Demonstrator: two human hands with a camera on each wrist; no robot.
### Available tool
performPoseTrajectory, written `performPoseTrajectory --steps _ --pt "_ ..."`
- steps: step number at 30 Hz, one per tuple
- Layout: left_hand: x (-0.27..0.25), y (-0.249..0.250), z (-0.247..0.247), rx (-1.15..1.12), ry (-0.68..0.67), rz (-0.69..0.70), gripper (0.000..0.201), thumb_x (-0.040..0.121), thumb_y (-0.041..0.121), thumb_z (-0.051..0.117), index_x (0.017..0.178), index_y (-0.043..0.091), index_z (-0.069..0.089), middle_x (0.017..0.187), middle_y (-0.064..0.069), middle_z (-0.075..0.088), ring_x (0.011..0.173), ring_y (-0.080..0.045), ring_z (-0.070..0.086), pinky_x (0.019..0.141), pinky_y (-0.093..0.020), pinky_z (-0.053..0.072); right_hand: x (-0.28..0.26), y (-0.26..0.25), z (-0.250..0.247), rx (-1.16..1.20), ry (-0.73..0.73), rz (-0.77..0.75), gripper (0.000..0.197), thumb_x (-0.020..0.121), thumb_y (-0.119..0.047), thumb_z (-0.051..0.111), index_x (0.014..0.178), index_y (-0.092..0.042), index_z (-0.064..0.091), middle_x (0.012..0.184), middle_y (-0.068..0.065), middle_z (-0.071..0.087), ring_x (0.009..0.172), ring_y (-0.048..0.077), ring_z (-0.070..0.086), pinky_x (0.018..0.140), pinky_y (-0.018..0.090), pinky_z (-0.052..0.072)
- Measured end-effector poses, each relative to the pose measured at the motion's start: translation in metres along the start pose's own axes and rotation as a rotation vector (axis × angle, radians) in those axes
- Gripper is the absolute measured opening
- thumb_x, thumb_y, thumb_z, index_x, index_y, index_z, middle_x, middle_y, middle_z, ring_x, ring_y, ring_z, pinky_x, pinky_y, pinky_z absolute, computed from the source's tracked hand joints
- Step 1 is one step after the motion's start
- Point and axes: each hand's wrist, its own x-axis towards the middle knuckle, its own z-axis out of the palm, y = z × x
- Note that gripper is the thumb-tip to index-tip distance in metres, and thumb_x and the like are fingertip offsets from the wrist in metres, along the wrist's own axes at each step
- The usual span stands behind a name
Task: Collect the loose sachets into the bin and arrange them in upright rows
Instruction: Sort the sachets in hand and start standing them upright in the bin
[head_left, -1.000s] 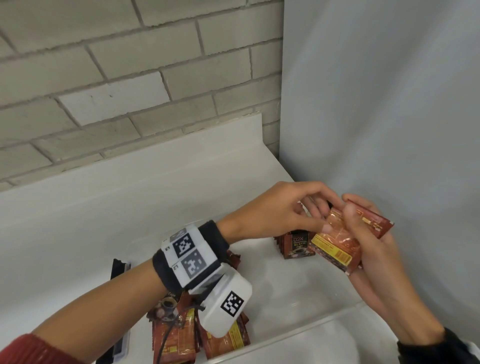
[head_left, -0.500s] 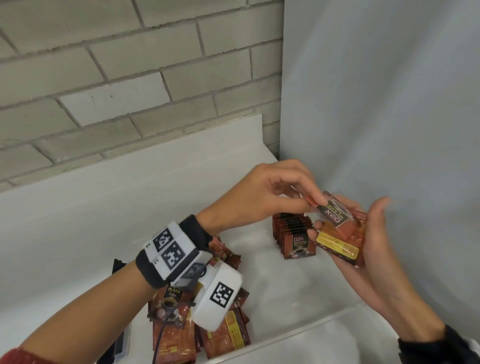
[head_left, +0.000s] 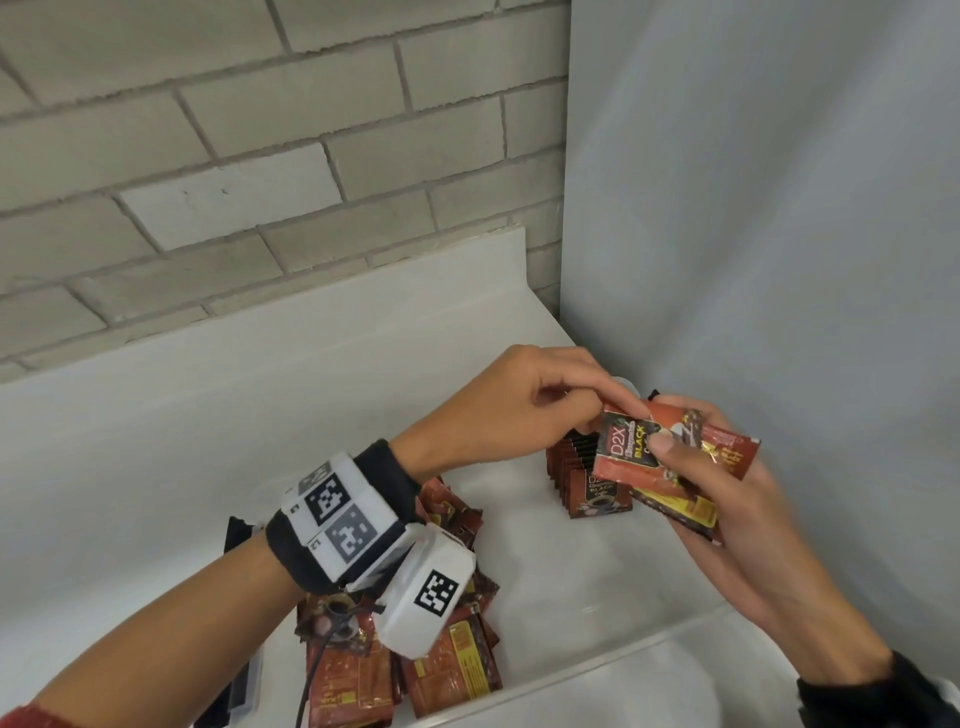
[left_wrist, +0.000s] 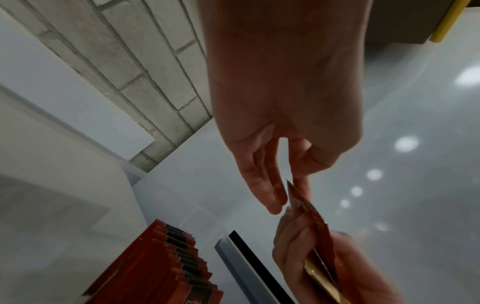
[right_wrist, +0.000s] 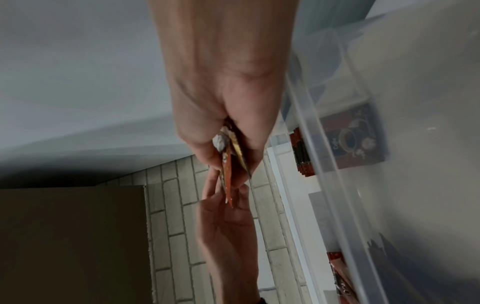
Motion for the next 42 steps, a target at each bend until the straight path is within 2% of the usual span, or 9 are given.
performPoseTrajectory --steps 8,14,19,23,25,30,36,39,42 --pt "0.001 0.005 0.002 0.008 -0.087 -0.065 0.03 0.082 0.004 0.072 0.111 0.007 0.069 0.104 -0.012 0.058 0.081 -0.017 0.058 0.081 -0.026 0.053 0.0 0.002 0.002 0.022 -0.035 -0.025 0.037 0.071 0.0 0.061 0.102 -0.019 0.06 0.092 0.008 0.07 0.081 0.018 0.069 0.066 0.024 0.057" --pt "0.006 -0.003 -0.002 -0.012 -0.176 -0.102 0.031 0.087 -0.005 0.062 0.115 0.006 0.068 0.118 -0.008 0.059 0.076 -0.011 0.051 0.083 -0.036 0.051 0.001 0.003 0.004 0.067 0.107 -0.175 0.029 0.067 -0.034 0.073 0.091 -0.024 0.061 0.081 0.0 0.067 0.073 0.011 0.064 0.063 0.022 0.054" --pt "0.008 -0.017 0.003 0.17 -0.371 -0.116 0.034 0.087 -0.003 0.058 0.115 0.011 0.069 0.108 0.006 0.059 0.076 -0.003 0.05 0.077 -0.023 0.045 0.002 0.003 0.0 0.048 0.237 -0.294 0.033 0.058 -0.051 0.077 0.082 -0.034 0.063 0.076 -0.008 0.061 0.073 0.005 0.059 0.074 0.023 0.051" --pt "0.012 -0.029 0.017 0.44 -0.514 -0.038 0.038 0.086 -0.003 0.055 0.12 0.01 0.066 0.12 -0.007 0.058 0.081 0.012 0.045 0.077 -0.002 0.031 0.001 0.003 0.002 0.022 0.216 -0.295 0.04 0.052 -0.056 0.081 0.081 -0.034 0.064 0.072 -0.009 0.062 0.071 0.005 0.06 0.067 0.017 0.052" --pt "0.015 -0.037 0.023 0.547 -0.55 -0.012 0.038 0.086 -0.002 0.054 0.121 0.008 0.065 0.123 -0.01 0.056 0.09 0.007 0.045 0.082 -0.001 0.028 0.001 0.002 0.001 0.013 0.217 -0.287 0.046 0.048 -0.06 0.083 0.081 -0.034 0.064 0.072 -0.009 0.062 0.071 0.006 0.06 0.068 0.017 0.051" --pt "0.016 -0.05 0.035 0.696 -0.586 0.021 0.039 0.088 -0.001 0.052 0.126 0.007 0.06 0.126 -0.011 0.051 0.123 -0.025 0.042 0.105 -0.033 0.034 0.0 0.001 0.002 0.031 0.211 -0.26 0.032 0.061 -0.047 0.075 0.083 -0.029 0.062 0.069 -0.008 0.062 0.07 0.007 0.059 0.065 0.016 0.052" --pt "0.013 -0.055 0.043 0.809 -0.5 0.218 0.035 0.085 -0.003 0.058 0.118 0.004 0.065 0.108 -0.017 0.051 0.1 -0.029 0.05 0.082 -0.036 0.046 0.0 0.001 0.003 0.039 0.217 -0.257 0.034 0.059 -0.048 0.074 0.084 -0.029 0.062 0.069 -0.009 0.062 0.069 0.006 0.06 0.065 0.014 0.051" --pt "0.013 -0.06 0.042 0.828 -0.4 0.281 0.033 0.08 -0.003 0.065 0.11 0.011 0.071 0.105 -0.012 0.046 0.094 -0.024 0.046 0.071 -0.024 0.037 0.001 0.002 0.001 0.058 0.22 -0.241 0.026 0.067 -0.042 0.068 0.087 -0.026 0.061 0.069 -0.008 0.061 0.07 0.007 0.059 0.065 0.014 0.05" --pt "0.014 -0.058 0.041 0.829 -0.374 0.283 0.031 0.078 -0.006 0.064 0.102 0.012 0.073 0.102 -0.012 0.043 0.092 -0.025 0.045 0.067 -0.03 0.041 0.002 0.003 -0.001 0.098 0.217 -0.215 0.024 0.078 -0.034 0.058 0.098 -0.021 0.06 0.075 -0.004 0.063 0.071 0.009 0.061 0.066 0.015 0.052"
